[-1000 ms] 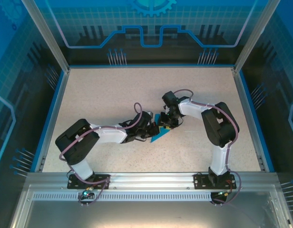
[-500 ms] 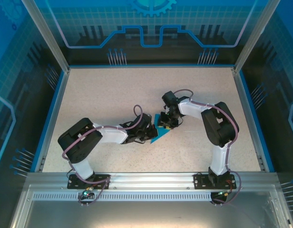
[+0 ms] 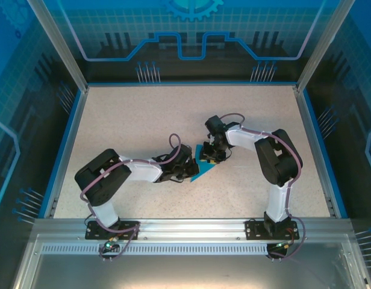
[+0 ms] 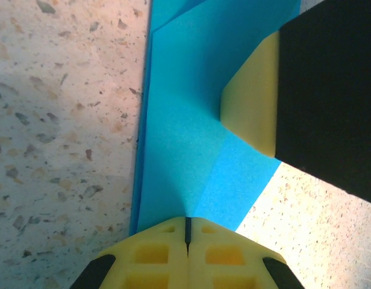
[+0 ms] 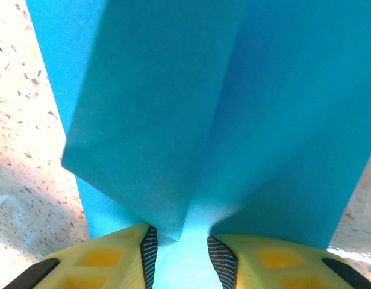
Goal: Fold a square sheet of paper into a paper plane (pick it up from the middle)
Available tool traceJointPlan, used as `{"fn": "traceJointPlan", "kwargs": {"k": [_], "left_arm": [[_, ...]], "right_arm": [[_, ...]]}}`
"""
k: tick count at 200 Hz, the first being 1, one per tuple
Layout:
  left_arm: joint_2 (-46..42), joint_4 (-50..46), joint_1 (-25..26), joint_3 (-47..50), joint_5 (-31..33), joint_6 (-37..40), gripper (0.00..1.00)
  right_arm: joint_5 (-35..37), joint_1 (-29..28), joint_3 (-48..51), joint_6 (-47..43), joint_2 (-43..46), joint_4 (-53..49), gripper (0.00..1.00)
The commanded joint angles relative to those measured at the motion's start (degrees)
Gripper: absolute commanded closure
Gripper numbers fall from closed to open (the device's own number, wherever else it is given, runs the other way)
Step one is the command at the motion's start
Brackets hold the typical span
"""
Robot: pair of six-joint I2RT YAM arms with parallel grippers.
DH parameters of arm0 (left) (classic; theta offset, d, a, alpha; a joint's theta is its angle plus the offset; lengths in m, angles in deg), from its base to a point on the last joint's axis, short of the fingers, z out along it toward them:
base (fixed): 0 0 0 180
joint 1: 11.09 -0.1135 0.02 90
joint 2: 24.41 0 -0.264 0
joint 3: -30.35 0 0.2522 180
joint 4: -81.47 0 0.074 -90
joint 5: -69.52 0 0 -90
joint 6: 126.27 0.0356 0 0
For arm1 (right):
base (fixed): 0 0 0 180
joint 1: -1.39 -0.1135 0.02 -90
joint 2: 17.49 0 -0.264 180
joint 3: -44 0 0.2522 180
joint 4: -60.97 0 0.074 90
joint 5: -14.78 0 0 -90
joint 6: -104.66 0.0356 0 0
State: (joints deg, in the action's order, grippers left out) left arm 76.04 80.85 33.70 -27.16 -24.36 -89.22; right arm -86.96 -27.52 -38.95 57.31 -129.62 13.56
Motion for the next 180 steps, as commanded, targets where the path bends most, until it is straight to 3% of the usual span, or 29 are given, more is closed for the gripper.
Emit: {"fn": "traceJointPlan", "kwargs": {"k": [1, 77, 180], "left_arm": [[1.34, -2.51, -0.23, 0.66, 0.19, -1.32, 0.94], [2.04, -3.94, -0.23, -0.01, -0.84, -1.45, 0.9], [-3.58, 0.14, -0.23, 3.83, -5.23, -2.34, 0.8]], "right_arm": [[11.22, -0.36, 4.99, 0.74, -9.39, -2.66, 0.62], [11.39, -0.42, 5.12, 0.93, -9.93, -2.68, 0.63], [11.29, -0.41, 5.12, 0.98, -10.22, -2.68, 0.63]]}}
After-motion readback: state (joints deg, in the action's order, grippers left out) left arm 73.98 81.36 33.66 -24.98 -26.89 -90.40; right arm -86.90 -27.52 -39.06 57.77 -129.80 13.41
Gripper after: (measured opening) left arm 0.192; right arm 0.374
